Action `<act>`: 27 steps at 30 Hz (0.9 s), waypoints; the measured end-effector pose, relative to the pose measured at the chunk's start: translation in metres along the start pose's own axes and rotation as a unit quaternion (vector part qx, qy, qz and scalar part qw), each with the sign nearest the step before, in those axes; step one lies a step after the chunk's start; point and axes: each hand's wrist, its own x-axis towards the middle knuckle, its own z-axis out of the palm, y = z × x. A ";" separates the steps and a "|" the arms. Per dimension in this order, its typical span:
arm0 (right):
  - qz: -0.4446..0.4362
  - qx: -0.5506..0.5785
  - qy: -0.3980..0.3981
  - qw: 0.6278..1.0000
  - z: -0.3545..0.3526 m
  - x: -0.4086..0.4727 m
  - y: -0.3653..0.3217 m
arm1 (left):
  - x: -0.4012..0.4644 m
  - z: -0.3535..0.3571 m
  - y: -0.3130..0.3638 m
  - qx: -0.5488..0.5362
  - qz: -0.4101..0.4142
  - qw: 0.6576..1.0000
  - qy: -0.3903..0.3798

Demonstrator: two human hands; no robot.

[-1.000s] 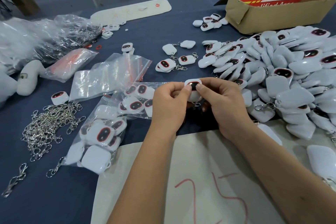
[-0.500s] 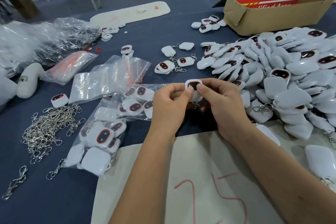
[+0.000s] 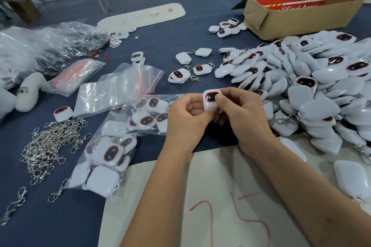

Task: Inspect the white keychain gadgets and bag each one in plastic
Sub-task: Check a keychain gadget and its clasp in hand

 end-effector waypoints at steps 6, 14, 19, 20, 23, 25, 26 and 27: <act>0.001 0.008 -0.013 1.000 -0.001 0.001 0.002 | -0.001 -0.001 0.000 -0.027 -0.016 0.999 0.007; 0.031 0.057 0.000 0.998 0.001 0.003 0.002 | 0.000 -0.002 0.001 -0.101 -0.075 0.992 0.001; 0.036 0.060 -0.007 0.998 0.001 0.002 0.000 | 0.002 -0.004 0.003 -0.135 -0.110 0.985 -0.009; 0.036 0.059 -0.012 0.998 0.001 0.001 0.000 | 0.002 -0.005 0.003 -0.135 -0.115 0.984 -0.006; 0.032 0.058 -0.018 0.998 0.001 0.001 0.001 | 0.003 -0.005 0.004 -0.136 -0.130 0.982 0.006; 0.027 0.054 -0.019 0.998 0.002 0.001 0.001 | 0.002 -0.004 0.006 -0.136 -0.135 0.981 0.014; 0.025 0.054 -0.021 0.998 0.002 0.000 0.001 | 0.002 -0.004 0.006 -0.136 -0.135 0.981 0.016; 0.024 0.055 -0.022 0.998 0.002 0.000 0.001 | 0.001 -0.003 0.007 -0.136 -0.132 0.982 0.016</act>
